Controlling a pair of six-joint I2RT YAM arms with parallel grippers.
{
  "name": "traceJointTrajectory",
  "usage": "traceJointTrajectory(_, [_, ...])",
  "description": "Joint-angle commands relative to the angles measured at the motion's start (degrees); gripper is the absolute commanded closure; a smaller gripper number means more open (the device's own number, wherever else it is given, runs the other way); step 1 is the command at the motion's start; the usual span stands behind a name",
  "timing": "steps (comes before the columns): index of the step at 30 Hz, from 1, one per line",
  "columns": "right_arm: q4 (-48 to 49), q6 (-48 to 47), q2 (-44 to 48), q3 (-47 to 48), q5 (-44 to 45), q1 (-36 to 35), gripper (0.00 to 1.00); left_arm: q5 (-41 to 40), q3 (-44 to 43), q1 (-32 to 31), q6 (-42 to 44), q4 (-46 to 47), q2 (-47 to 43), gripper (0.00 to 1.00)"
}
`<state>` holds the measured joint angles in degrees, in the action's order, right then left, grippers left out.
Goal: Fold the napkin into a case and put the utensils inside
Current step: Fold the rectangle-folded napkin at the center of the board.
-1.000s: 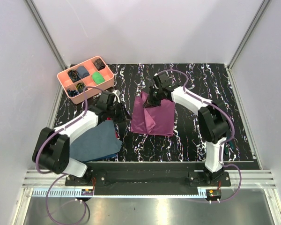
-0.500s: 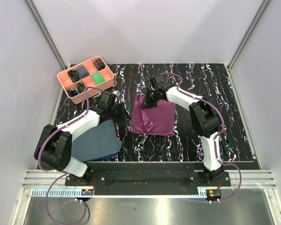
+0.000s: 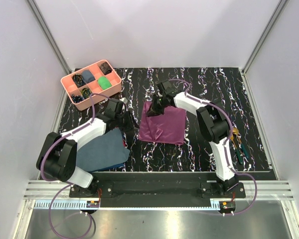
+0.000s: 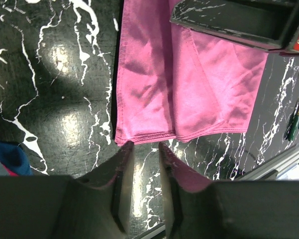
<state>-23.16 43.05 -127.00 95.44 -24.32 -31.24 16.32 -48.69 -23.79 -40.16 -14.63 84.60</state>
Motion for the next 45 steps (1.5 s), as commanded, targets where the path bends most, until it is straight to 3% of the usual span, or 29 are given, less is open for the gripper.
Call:
traceJointTrajectory(1, [2.33, -3.83, 5.32, 0.74, -6.01, 0.3, 0.61, -1.81, 0.79, 0.32, 0.26, 1.89, -1.36, 0.67])
traceJointTrajectory(4, [1.8, -8.74, 13.15, -3.4, -3.9, 1.79, 0.44, -1.2, -0.44, 0.41, 0.08, 1.8, -0.67, 0.65])
traceJointTrajectory(10, [-0.05, -15.08, 18.89, -15.78, -4.68, 7.16, 0.39, 3.01, -3.78, 0.24, -0.88, 3.99, 3.2, 0.66])
traceJointTrajectory(12, [0.39, -16.15, 18.81, -17.21, -6.26, 7.43, 0.4, 4.07, -5.09, 0.32, -0.88, 3.91, 5.22, 0.66])
traceJointTrajectory(14, [2.23, -15.72, 18.11, -18.97, -8.1, 7.43, 0.5, 3.37, -5.28, 0.32, -1.06, 3.91, 6.98, 0.67])
traceJointTrajectory(17, [5.03, -14.84, 17.49, -20.99, -9.34, 7.43, 0.53, 3.63, -4.93, 0.15, -1.23, 4.09, 8.74, 0.71])
traceJointTrajectory(29, [14.1, -9.83, 16.96, -30.31, -14.0, 6.72, 0.52, 0.03, -1.77, -1.7, -1.41, 4.7, 9.97, 0.58])
traceJointTrajectory(45, [20.78, -4.29, 18.63, -37.6, -14.09, 5.58, 0.53, 3.54, 0.87, -1.78, -0.71, 6.98, 10.59, 0.67])
